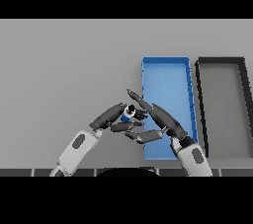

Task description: Pick up the blue pipe and place it into the blue bin.

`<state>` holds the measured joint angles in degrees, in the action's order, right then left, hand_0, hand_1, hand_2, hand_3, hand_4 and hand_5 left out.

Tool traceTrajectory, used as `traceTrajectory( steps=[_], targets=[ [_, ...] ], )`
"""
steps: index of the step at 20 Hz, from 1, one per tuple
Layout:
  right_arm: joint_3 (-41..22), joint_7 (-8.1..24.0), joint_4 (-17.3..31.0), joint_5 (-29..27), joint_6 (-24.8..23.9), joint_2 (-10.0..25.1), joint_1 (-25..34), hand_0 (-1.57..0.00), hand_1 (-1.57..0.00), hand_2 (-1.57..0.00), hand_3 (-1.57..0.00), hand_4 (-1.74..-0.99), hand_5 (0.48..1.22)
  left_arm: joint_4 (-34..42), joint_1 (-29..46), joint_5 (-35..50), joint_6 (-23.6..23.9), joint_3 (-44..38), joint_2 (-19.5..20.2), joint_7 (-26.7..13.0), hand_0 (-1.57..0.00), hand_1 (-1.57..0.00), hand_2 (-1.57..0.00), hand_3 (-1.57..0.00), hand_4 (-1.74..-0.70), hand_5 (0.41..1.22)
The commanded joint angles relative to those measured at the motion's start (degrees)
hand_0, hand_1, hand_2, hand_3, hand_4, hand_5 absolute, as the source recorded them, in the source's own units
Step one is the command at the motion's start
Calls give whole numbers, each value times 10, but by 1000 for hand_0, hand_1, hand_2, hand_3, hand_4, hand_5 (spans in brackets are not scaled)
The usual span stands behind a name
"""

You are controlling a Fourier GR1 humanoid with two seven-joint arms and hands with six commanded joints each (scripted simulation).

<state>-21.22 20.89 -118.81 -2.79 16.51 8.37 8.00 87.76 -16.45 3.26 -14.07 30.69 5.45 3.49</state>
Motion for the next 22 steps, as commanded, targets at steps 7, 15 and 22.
traceTrajectory(
  steps=[7, 15, 22],
  targets=[
    [0, 22, 77, -18, 23, -32, 102, 1, -12, -29, -2, -1222, 506, 10, 9, -13, -13, -9, 8, -11, -1571, -1571, -1571, -1535, -1737, 1221],
    [-11, 46, 131, -59, 60, -60, 153, -1134, -1124, -1145, -957, -1562, 666, 19, 8, -55, -25, -13, 6, -46, -1063, -1017, -969, -939, -1607, 1221],
    [-17, -2, 140, -19, 70, -61, 152, -1479, -1477, -1482, -1442, -1457, 1092, -2, 5, -10, -28, -35, -18, -13, -1464, -1455, -1372, -1438, -1713, 1221]
  ],
)
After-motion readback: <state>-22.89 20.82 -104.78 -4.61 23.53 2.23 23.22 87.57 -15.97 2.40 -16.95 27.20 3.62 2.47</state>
